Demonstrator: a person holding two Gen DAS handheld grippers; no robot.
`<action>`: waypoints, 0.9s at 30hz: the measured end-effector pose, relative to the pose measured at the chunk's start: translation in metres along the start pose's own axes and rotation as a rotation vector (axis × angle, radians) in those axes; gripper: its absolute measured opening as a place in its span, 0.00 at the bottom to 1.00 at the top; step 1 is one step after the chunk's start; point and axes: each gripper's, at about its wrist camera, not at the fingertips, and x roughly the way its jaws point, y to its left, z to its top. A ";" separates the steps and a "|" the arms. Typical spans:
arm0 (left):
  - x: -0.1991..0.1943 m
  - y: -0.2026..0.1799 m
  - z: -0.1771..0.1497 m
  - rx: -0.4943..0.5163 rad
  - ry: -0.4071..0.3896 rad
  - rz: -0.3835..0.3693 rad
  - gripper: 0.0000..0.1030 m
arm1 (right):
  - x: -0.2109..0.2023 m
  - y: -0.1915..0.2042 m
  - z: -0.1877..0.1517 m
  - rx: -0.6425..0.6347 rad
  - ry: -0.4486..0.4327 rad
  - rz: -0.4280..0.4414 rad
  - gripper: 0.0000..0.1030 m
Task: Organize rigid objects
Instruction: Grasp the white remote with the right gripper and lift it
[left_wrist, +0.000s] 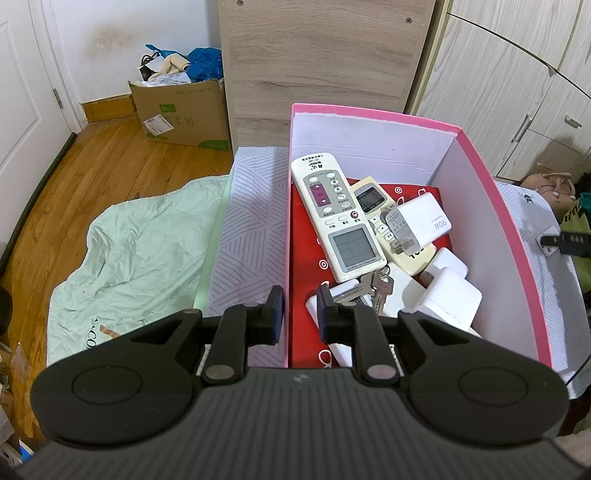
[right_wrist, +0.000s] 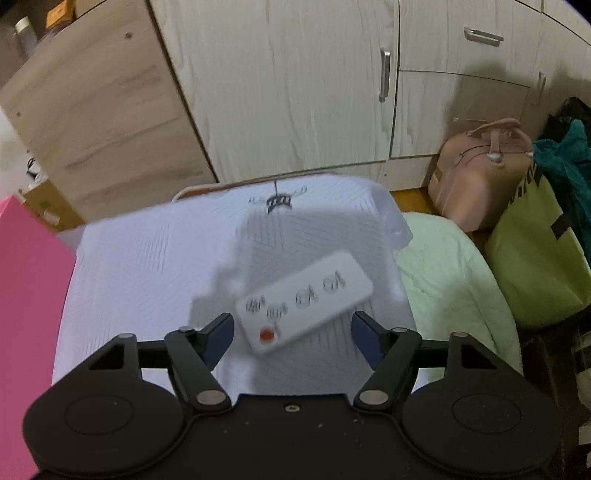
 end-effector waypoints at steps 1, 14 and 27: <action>0.000 0.000 0.000 0.001 0.000 0.000 0.16 | 0.004 0.001 0.001 0.006 -0.023 0.004 0.75; -0.003 0.006 0.002 -0.021 -0.004 -0.036 0.16 | 0.003 0.041 -0.017 -0.330 -0.122 0.033 0.31; -0.004 0.001 0.000 0.000 -0.013 -0.011 0.16 | 0.006 0.063 -0.040 -0.458 -0.132 0.144 0.42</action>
